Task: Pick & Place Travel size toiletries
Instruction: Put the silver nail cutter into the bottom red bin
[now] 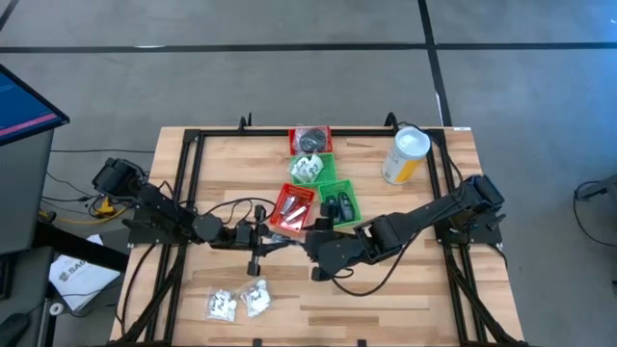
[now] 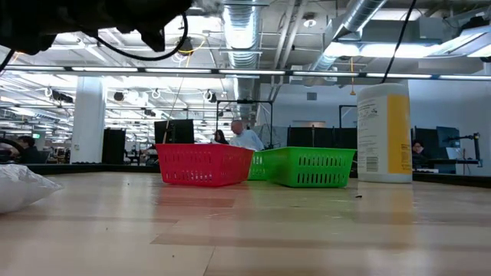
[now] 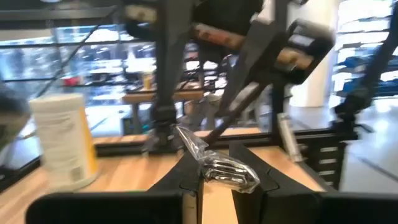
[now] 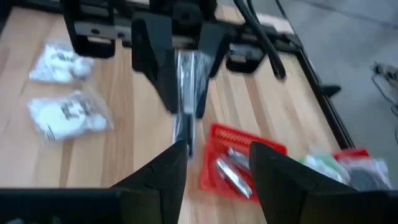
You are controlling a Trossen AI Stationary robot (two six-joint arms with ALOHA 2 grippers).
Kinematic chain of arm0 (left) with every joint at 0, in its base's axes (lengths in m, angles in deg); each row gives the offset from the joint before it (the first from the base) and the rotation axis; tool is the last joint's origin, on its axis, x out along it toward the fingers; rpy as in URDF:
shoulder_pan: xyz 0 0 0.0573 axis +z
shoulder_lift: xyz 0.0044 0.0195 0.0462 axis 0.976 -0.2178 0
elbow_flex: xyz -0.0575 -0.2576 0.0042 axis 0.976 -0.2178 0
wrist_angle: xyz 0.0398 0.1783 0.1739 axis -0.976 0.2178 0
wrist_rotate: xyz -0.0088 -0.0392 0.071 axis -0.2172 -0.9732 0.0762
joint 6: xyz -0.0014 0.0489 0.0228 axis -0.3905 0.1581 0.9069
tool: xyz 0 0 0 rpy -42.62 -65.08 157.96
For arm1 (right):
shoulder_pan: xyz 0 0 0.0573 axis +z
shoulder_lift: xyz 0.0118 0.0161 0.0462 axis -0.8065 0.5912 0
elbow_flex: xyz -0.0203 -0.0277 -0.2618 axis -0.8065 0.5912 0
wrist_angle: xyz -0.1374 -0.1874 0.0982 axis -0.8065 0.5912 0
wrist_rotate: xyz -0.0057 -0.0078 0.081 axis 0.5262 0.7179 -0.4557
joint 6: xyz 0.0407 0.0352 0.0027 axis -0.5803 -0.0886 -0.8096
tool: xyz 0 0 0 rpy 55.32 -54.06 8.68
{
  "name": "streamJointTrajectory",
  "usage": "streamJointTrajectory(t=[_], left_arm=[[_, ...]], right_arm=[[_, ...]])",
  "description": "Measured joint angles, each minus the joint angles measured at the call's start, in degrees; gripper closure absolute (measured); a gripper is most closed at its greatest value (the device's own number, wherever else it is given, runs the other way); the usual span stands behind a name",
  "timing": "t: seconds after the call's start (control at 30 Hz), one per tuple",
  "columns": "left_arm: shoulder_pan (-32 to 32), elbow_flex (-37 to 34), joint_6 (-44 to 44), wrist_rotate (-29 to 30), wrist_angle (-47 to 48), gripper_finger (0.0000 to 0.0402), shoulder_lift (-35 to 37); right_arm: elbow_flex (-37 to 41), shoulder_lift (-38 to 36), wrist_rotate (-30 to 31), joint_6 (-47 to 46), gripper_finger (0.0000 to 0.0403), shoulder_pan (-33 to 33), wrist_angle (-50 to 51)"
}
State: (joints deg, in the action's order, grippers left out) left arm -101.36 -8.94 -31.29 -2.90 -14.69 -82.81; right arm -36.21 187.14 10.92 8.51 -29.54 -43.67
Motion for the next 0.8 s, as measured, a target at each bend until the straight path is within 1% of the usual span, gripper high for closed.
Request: streamJointTrajectory(t=[0.07,0.13,0.23,0.27,0.53,0.63,0.8], left_arm=[[0.0,0.0,-0.2,2.8,1.0,0.0362,0.0],[0.3,0.0,-0.9,6.9,3.2,0.0362,0.0],[2.1,0.0,-4.9,12.5,6.5,0.0362,0.0],[3.0,0.0,-6.6,13.5,7.7,0.0362,0.0],[12.8,0.0,-24.3,13.9,18.4,0.0362,0.0],[15.9,0.0,-28.7,12.4,21.6,0.0362,0.0],[19.4,0.0,-34.0,10.4,26.8,0.0362,0.0]], right_arm=[[0.0,-0.9,0.0,-1.9,0.0243,0.3,2.3],[-0.1,-1.0,-0.1,-3.9,0.0245,1.0,4.1],[0.0,-0.8,-0.4,-6.6,0.0246,2.5,7.9],[0.0,-0.7,-0.4,-7.7,0.0246,3.0,8.8],[2.1,-0.3,-0.5,-14.0,0.0248,5.8,11.7],[2.1,-0.3,-0.5,-15.5,0.0251,6.6,11.6],[2.1,-0.3,-0.5,-15.9,0.0256,7.0,11.4]])
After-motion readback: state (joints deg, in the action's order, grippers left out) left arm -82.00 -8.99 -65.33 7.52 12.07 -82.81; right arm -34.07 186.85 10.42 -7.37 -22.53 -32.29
